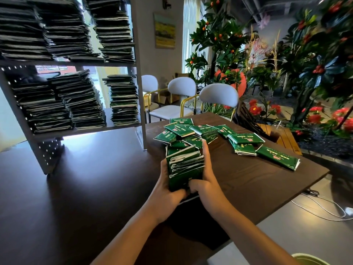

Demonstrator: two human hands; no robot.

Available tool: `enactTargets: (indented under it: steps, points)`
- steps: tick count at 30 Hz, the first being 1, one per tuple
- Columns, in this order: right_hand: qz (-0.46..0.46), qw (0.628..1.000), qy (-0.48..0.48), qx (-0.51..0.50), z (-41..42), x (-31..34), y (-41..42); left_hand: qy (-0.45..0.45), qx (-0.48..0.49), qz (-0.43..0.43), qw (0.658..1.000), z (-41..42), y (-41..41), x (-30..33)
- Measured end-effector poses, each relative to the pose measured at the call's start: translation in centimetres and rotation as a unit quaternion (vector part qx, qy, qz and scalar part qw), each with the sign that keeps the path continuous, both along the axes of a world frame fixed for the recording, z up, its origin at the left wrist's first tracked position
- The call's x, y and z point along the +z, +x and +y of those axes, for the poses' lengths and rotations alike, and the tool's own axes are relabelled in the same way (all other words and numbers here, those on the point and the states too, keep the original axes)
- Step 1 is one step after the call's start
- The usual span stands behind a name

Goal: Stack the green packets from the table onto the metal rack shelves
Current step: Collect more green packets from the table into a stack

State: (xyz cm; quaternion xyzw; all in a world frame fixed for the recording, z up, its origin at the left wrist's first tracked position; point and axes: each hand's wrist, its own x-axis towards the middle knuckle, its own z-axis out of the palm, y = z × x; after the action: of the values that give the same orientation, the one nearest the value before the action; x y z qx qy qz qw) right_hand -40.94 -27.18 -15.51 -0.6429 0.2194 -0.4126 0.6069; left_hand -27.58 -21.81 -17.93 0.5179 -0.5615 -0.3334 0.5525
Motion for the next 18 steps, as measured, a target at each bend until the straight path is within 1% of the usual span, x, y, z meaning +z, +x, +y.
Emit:
enactTargets:
  steps: [3, 6, 9, 12, 15, 18]
  points:
    - [0.01, 1.0, 0.007, 0.005, -0.1, -0.2, 0.1, 0.029, -0.002, 0.032, 0.999, -0.1, 0.1, -0.1]
    - [0.035, 0.999, -0.008, 0.002, -0.4, -0.2, 0.0, 0.043, 0.008, 0.048, 0.998, -0.2, 0.3, 0.1]
    - [0.073, 0.997, -0.002, -0.033, -0.7, 0.5, -0.2, 0.034, 0.035, 0.071, 0.996, -0.1, 0.4, 0.6]
    - [0.116, 0.99, 0.037, -0.072, -1.2, 1.7, -0.8, 0.042, 0.049, 0.114, 0.991, -0.2, 0.3, 1.3]
    - [0.205, 0.973, 0.023, -0.104, -1.9, 2.4, -1.6, 0.075, 0.05, 0.118, 0.989, -0.3, -0.1, 1.5]
    - [0.304, 0.944, 0.003, -0.127, -3.0, 2.6, -2.5, 0.109, 0.046, 0.106, 0.987, -0.6, -0.6, 1.1]
